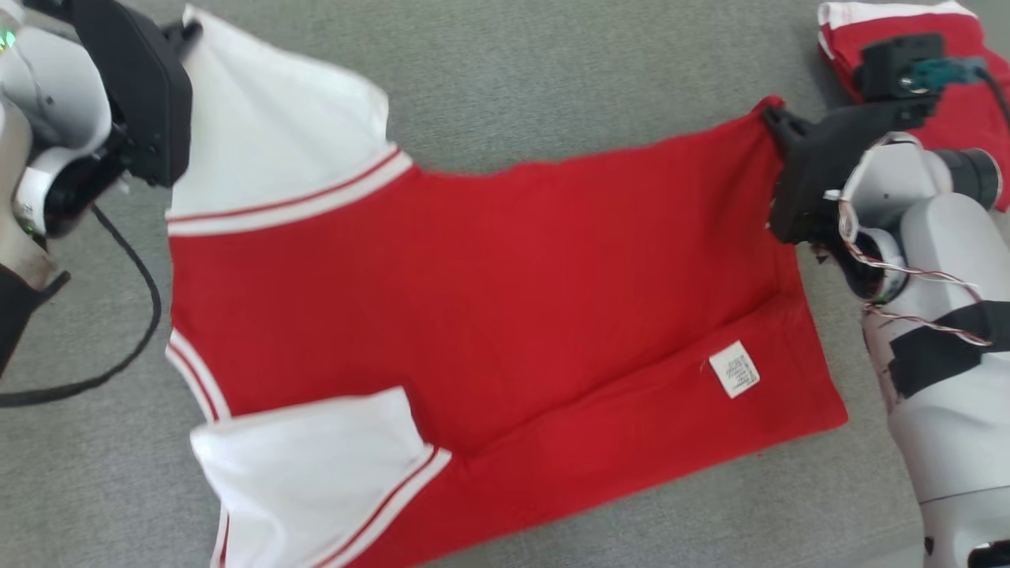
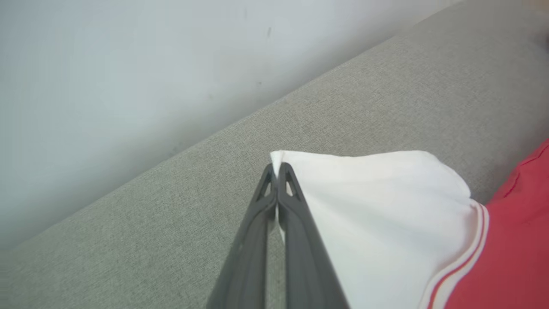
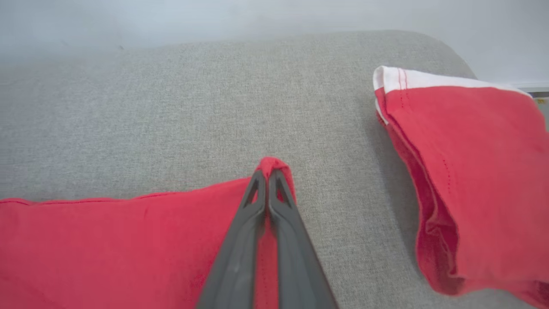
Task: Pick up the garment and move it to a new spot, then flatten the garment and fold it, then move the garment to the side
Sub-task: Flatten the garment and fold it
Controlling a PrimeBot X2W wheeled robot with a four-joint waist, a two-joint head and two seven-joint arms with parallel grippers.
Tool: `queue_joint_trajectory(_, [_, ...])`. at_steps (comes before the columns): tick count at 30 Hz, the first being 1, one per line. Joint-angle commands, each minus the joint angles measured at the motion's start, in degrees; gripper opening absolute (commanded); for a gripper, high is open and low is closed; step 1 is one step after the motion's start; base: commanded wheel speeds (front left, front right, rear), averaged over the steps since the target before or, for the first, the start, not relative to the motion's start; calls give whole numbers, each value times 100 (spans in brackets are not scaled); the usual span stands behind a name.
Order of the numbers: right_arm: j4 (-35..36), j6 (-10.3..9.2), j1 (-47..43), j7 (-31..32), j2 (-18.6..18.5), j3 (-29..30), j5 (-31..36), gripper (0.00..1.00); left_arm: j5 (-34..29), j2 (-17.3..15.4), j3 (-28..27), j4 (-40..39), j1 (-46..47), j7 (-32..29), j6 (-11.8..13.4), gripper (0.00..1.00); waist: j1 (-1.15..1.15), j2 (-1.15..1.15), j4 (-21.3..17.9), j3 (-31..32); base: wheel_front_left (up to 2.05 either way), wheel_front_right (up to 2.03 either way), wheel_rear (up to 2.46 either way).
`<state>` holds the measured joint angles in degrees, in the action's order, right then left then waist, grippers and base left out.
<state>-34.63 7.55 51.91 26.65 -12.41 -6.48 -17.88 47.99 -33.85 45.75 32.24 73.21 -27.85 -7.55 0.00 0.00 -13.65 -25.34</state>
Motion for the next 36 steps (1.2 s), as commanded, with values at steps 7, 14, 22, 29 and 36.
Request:
queue_joint_trajectory(7, [-78,-15,-39,-871,-339,61,-638,0,56,49,-13,178,245,831,14,0,0,0,263,22,0,0,0])
queue_joint_trajectory(14, [180,-15,-504,-1046,-911,-451,-1746,0,574,-62,137,-235,-212,1308,14,0,0,0,514,202,0,0,0])
queue_joint_trajectory(22, [790,-15,-1344,-1159,-1512,-792,-2683,0,1099,-480,69,-1142,-1232,1728,53,0,0,0,732,500,0,0,0])
queue_joint_trajectory(29, [1171,-15,-2034,-1233,-2011,-900,-3111,0,1644,-990,-147,-2487,-2455,1949,551,0,0,0,890,635,0,0,0])
queue_joint_trajectory(36, [1259,-15,-2348,-1342,-2177,-904,-3252,0,2162,-1345,-349,-3808,-3561,2266,1142,0,0,0,981,594,0,0,0])
